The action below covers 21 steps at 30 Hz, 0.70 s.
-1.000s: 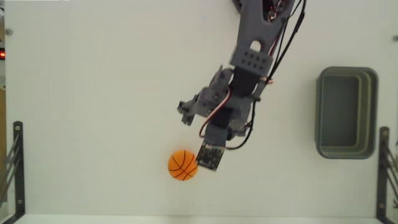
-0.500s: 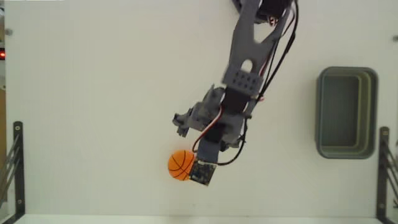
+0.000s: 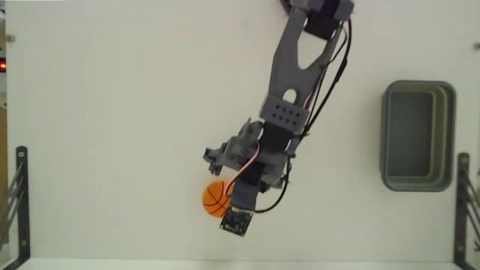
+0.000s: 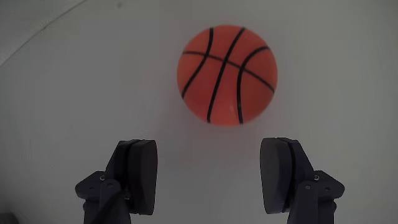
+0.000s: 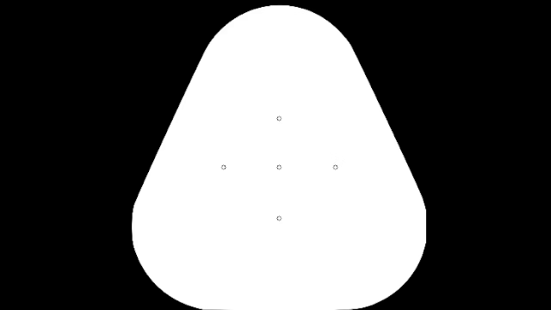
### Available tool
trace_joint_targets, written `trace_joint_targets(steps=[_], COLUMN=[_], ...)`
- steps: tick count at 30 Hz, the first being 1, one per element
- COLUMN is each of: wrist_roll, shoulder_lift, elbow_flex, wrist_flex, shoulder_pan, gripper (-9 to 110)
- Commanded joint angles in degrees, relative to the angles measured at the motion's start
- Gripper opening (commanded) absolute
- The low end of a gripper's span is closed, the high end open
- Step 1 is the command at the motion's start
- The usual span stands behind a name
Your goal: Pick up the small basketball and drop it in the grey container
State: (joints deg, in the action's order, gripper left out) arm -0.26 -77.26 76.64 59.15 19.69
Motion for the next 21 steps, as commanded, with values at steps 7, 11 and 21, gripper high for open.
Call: trace_joint_targets(steps=[7,11,21], wrist_roll=[0.26,0.26,0.26], shoulder_lift=[1.07,3.52,11.29], elbow_flex=[-6.11,-9.21,-19.74], wrist_flex=[0.9,1.56,4.31], shoulder_pan=[2.3,2.36,2.36], gripper=[110,110,110])
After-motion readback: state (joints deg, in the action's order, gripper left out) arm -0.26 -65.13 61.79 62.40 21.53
